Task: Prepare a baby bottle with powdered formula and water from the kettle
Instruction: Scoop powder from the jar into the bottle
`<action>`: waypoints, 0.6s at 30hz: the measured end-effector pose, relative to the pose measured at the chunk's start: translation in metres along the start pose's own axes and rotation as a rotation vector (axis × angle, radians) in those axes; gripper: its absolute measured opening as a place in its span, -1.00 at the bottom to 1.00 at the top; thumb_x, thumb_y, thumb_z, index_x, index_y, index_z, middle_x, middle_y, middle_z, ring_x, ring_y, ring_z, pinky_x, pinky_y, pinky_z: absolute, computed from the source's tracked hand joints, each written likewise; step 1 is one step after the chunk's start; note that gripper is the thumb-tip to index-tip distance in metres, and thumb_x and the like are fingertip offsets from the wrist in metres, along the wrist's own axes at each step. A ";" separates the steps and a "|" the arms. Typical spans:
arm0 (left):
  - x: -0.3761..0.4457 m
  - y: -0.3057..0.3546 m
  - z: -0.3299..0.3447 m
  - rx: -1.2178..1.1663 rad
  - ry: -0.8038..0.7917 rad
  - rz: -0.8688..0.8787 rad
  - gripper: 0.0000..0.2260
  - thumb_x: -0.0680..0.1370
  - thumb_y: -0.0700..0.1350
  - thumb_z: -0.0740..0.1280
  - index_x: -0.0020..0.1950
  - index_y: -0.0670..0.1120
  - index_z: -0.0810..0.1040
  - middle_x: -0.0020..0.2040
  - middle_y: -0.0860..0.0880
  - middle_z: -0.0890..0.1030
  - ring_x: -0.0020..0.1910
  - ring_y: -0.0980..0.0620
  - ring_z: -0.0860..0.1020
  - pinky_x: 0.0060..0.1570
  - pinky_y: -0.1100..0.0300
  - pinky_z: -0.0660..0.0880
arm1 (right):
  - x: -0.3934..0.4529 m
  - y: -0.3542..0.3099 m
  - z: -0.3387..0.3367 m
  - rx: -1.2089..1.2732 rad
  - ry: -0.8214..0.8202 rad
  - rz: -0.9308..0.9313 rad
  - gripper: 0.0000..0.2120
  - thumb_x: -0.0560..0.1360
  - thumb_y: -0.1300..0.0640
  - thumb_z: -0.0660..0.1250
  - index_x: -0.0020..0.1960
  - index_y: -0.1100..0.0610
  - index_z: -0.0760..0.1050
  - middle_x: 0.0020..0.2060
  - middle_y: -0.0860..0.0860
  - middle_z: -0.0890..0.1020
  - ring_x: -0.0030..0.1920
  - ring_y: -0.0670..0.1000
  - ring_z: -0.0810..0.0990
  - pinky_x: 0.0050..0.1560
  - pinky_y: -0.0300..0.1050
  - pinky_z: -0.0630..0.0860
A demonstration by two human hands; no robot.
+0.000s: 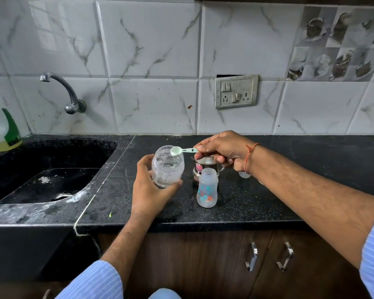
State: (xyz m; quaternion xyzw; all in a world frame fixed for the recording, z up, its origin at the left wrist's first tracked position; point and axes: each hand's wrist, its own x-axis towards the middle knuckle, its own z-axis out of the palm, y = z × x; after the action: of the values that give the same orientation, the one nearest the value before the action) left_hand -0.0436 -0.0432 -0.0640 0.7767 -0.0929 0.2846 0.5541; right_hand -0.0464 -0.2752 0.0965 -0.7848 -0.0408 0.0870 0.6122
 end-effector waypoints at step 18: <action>-0.010 0.013 0.002 0.197 0.246 0.284 -0.15 0.44 0.24 0.56 0.64 -0.02 0.36 0.56 0.09 0.43 0.60 0.05 0.37 0.62 -0.04 0.27 | -0.052 0.056 -0.057 -0.237 0.302 -0.234 -0.90 0.62 0.18 0.46 -0.03 0.09 0.76 -0.21 0.03 0.80 -0.63 -0.08 0.36 -0.59 -0.30 0.30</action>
State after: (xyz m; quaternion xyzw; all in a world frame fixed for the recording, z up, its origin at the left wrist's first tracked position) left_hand -0.0568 -0.0520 -0.0595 0.7657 -0.1049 0.4600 0.4372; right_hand -0.0895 -0.3523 0.0606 -0.8452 -0.0492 -0.1087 0.5209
